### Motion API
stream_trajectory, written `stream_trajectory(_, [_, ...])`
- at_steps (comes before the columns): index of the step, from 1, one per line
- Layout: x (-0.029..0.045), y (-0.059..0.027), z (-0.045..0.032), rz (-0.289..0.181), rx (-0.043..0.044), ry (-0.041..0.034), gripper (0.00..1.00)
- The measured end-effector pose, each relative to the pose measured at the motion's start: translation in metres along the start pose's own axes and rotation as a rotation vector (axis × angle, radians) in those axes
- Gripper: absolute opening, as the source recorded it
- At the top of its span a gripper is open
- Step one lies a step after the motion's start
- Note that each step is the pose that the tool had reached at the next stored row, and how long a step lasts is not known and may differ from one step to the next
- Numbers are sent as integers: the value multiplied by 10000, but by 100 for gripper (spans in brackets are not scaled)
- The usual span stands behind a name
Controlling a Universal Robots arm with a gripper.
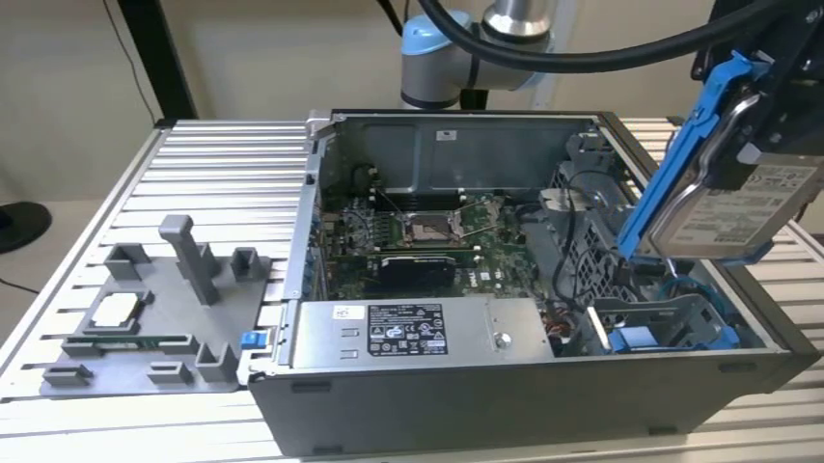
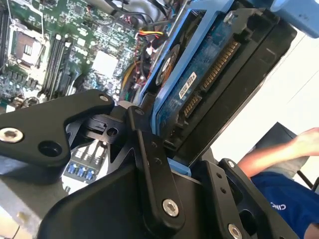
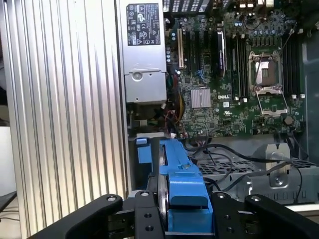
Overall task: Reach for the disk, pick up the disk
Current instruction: 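Pick up the disk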
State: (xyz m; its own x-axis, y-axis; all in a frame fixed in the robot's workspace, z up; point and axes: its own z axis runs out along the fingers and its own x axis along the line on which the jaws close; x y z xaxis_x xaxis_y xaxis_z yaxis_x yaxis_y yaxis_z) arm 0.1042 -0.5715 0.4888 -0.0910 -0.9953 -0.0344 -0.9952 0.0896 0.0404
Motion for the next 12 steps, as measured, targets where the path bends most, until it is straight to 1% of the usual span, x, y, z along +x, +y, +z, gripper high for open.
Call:
stream_trajectory(4, [54, -10, 0, -1, 0, 1, 0])
stream_trajectory(12, [62, -12, 0, -1, 0, 0, 0])
